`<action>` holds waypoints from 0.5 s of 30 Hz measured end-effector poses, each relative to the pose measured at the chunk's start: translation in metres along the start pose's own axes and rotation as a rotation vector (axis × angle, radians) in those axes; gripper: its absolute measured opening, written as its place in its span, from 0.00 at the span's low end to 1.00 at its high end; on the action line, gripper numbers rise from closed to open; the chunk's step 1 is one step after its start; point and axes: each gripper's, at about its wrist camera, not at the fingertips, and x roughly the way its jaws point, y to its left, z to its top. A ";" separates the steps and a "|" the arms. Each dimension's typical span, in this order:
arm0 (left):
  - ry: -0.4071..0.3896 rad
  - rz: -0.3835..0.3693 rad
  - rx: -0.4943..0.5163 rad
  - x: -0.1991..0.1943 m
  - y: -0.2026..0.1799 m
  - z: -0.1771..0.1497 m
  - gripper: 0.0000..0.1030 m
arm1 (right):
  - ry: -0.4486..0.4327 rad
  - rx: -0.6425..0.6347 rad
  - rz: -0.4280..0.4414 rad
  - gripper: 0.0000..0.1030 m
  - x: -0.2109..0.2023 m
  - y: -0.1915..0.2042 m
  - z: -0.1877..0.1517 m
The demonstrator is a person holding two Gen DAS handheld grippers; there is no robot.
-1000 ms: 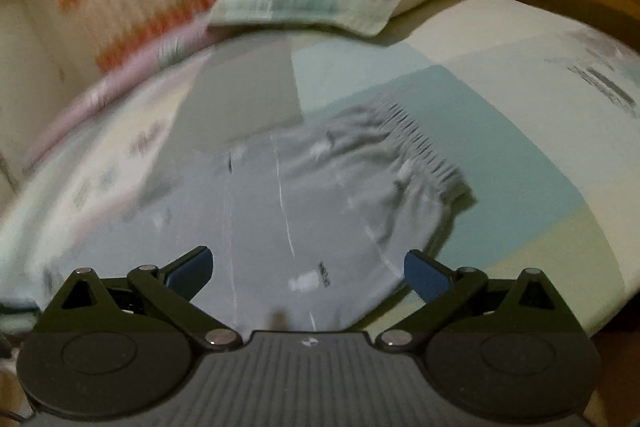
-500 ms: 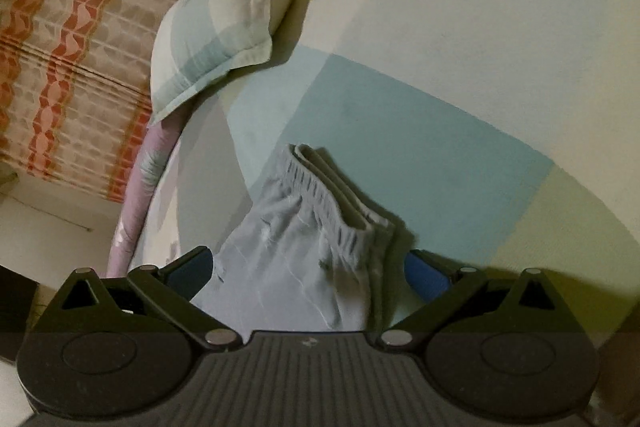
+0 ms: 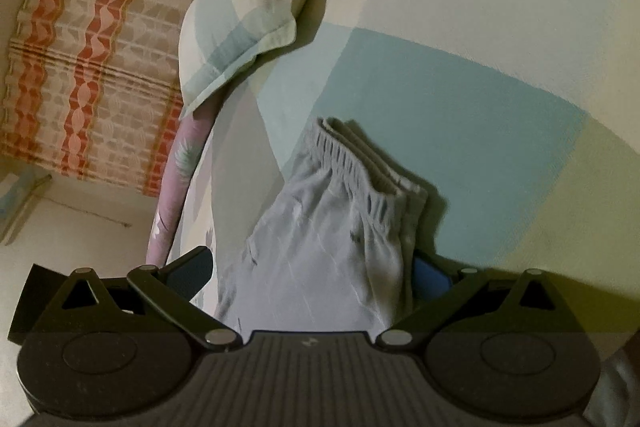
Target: Fold clothes
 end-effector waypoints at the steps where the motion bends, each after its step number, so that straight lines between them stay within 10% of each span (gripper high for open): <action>1: -0.008 -0.001 0.004 -0.002 -0.001 0.001 0.82 | -0.007 -0.004 -0.001 1.00 0.002 0.001 0.002; 11: -0.024 -0.040 0.012 -0.007 -0.005 0.004 0.82 | 0.041 -0.083 0.045 1.00 0.007 0.006 -0.014; 15: -0.028 -0.047 0.024 -0.006 -0.009 0.008 0.82 | -0.069 -0.049 0.068 1.00 0.000 0.000 -0.012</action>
